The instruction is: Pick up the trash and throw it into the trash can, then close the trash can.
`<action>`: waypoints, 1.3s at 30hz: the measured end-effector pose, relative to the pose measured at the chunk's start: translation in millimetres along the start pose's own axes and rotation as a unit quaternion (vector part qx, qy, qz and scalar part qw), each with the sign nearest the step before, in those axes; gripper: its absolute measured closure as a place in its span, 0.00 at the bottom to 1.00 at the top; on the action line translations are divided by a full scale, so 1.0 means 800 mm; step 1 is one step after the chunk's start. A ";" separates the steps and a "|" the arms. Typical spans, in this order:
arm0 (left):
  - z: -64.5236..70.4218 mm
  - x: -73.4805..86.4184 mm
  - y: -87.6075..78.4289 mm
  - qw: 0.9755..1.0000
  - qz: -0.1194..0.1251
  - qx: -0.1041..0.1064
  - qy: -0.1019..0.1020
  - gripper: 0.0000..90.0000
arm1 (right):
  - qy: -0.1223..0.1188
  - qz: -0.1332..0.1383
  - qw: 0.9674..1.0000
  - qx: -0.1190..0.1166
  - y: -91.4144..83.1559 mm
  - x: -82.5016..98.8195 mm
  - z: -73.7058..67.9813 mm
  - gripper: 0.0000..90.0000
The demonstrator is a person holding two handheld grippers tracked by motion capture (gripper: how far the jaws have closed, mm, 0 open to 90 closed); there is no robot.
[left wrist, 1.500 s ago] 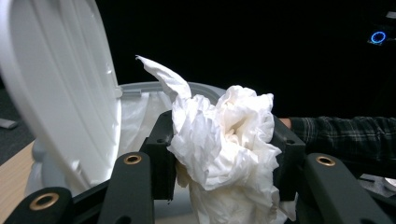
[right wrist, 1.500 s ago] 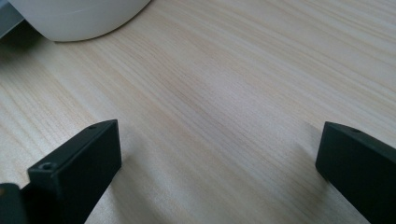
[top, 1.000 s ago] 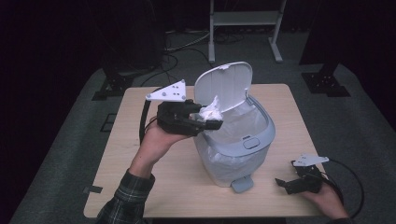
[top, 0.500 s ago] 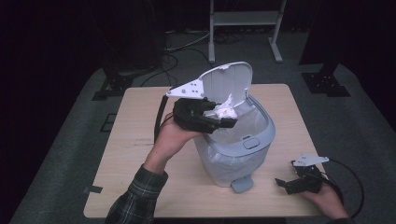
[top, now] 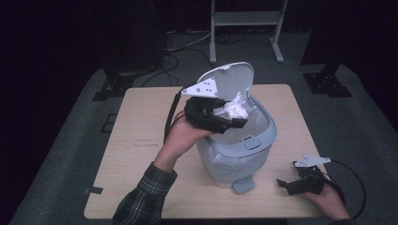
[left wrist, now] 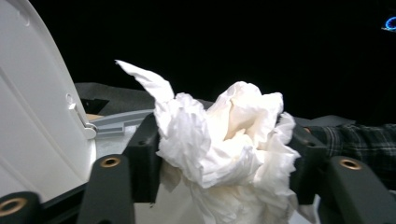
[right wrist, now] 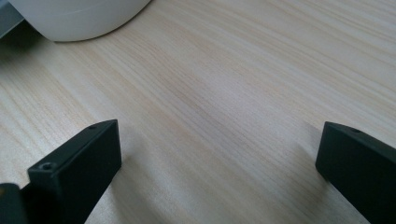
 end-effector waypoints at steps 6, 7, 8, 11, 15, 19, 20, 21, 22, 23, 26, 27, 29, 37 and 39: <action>0.000 -0.003 0.003 1.000 0.003 -0.017 0.001 0.30 | 0.000 0.000 1.000 0.000 0.000 0.000 0.000 0.00; 0.000 -0.003 0.003 1.000 0.003 -0.020 0.001 0.28 | 0.000 0.000 1.000 0.000 0.000 0.000 0.000 0.00; 0.000 -0.003 0.003 1.000 0.004 -0.023 0.002 0.26 | 0.000 0.000 1.000 0.000 0.000 0.000 0.000 0.00; 0.002 -0.004 0.002 1.000 0.007 -0.025 0.003 0.25 | 0.000 0.000 1.000 0.000 0.000 0.000 0.000 0.00; 0.006 -0.003 -0.005 1.000 0.012 -0.029 0.006 0.24 | 0.000 0.000 1.000 0.000 0.000 0.000 0.000 0.00; 0.010 0.003 -0.020 0.999 0.016 -0.030 0.006 0.28 | 0.000 0.000 1.000 0.000 0.000 0.000 0.000 0.00; 0.011 0.005 -0.024 0.999 0.016 -0.031 0.006 0.29 | 0.000 0.000 1.000 0.000 0.000 0.000 0.000 0.00; 0.012 0.007 -0.029 0.999 0.016 -0.032 0.006 0.30 | 0.000 0.000 1.000 0.000 0.000 0.000 0.000 0.00; 0.013 0.009 -0.034 0.999 0.016 -0.030 0.007 0.32 | 0.000 0.000 1.000 0.000 0.000 0.000 0.000 0.00; 0.014 0.011 -0.039 0.999 0.016 -0.032 0.008 0.35 | 0.000 0.000 1.000 0.000 0.000 0.000 0.000 0.00; 0.017 0.017 -0.055 0.999 0.018 -0.037 0.006 0.38 | 0.000 0.000 1.000 0.000 0.000 0.000 0.000 0.00; 0.018 0.019 -0.059 0.999 0.018 -0.039 0.005 0.39 | 0.000 0.000 1.000 0.000 0.000 0.000 0.000 0.00; 0.020 0.023 -0.069 0.999 0.020 -0.042 0.003 0.41 | 0.000 0.000 1.000 0.000 0.000 0.000 0.000 0.00; 0.017 0.037 -0.097 0.998 0.018 -0.059 -0.008 0.50 | 0.000 0.000 1.000 0.000 0.000 0.000 0.000 0.00; 0.015 0.041 -0.103 0.998 0.017 -0.062 -0.011 0.55 | 0.000 0.000 1.000 0.000 0.000 0.000 0.000 0.00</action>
Point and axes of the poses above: each handheld gripper's, and its own axes: y roughly forward along the jaws, x roughly out of its underside, z roughly to its right, the point moved 1 cm from there along y, roughly forward along the jaws, and after that the axes turned 8 degrees about x, right-handed, at the moved point
